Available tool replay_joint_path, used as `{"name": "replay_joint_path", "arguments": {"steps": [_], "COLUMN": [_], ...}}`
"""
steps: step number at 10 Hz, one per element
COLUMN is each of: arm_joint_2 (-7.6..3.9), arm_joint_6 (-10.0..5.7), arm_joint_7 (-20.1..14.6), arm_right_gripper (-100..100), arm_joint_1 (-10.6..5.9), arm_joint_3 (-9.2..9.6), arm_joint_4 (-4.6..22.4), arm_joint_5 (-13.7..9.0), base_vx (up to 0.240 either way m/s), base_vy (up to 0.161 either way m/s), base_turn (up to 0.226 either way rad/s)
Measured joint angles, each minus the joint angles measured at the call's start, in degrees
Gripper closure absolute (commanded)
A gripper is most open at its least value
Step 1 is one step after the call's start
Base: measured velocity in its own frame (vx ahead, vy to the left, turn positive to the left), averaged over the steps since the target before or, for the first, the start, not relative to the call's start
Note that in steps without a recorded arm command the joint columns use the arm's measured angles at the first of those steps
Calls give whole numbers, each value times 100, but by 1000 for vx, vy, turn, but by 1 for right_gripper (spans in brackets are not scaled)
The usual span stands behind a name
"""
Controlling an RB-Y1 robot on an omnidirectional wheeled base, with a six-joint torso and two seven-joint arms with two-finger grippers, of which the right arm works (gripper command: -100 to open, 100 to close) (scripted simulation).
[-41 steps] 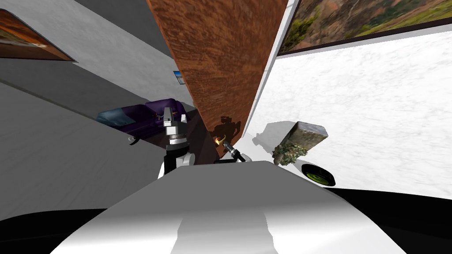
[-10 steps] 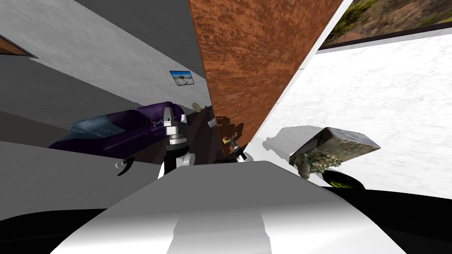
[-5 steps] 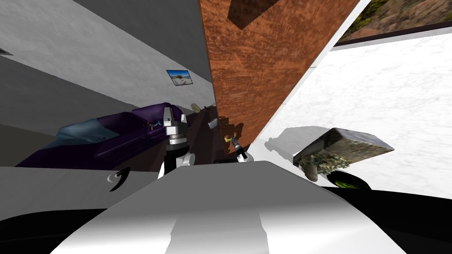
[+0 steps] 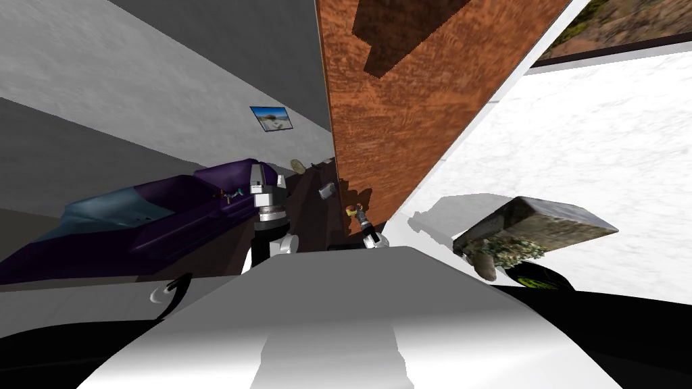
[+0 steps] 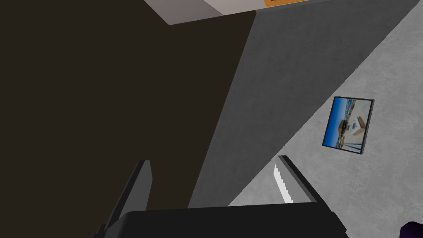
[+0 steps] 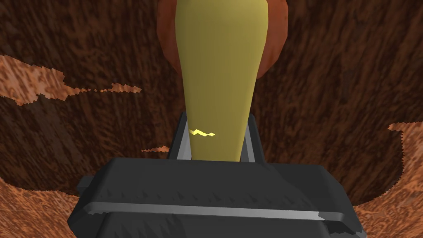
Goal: Push the door open
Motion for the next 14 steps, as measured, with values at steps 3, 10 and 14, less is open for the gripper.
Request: {"name": "replay_joint_path", "arguments": {"steps": [3,10,14], "arm_joint_2": [-35,-101,-155], "arm_joint_6": [-22,6,-3], "arm_joint_7": [53,238,298], "arm_right_gripper": [100,100,100], "arm_joint_1": [24,-21,-7], "arm_joint_3": [-126,-647,-865], "arm_joint_4": [72,74,15], "arm_joint_5": [-48,-252,-336], "base_vx": [194,184,81], "base_vy": [115,143,84], "base_turn": [-41,-74,-35]}}
